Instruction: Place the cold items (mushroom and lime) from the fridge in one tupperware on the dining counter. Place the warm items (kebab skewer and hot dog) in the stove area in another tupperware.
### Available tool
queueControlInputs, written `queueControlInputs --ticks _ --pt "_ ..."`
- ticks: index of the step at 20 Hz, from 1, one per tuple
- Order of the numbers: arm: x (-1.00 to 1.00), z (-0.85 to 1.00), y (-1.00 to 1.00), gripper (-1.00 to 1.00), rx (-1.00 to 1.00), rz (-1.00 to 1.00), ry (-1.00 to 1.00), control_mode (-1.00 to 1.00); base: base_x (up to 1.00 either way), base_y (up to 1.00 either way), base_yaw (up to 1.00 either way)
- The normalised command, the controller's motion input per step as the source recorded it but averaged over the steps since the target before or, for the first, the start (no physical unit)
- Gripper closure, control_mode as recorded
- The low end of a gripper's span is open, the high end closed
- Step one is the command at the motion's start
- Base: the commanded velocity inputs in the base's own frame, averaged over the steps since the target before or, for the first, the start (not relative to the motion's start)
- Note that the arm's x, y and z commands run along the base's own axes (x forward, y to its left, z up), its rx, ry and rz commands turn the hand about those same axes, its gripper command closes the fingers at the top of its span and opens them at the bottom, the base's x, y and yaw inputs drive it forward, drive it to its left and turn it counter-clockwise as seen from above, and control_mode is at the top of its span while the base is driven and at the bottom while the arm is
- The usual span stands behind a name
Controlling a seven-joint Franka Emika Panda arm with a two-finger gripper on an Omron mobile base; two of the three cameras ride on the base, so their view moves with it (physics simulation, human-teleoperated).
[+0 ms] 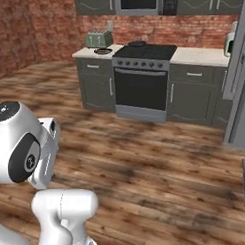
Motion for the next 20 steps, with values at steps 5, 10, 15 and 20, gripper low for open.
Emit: queueControlInputs --ticks 5,10,15,20 --pt "0.0 0.0 0.0 -1.0 0.0 0.0 0.0 1.0 1.0 0.0 0.18" --pt "0.0 0.0 0.0 -1.0 0.0 0.0 0.0 1.0 1.0 0.0 0.24" --pt "0.0 0.0 0.0 -1.0 0.0 0.0 0.0 1.0 1.0 0.16 0.13" --pt "0.0 0.0 0.0 -1.0 0.0 0.0 0.0 1.0 1.0 0.72 0.0"
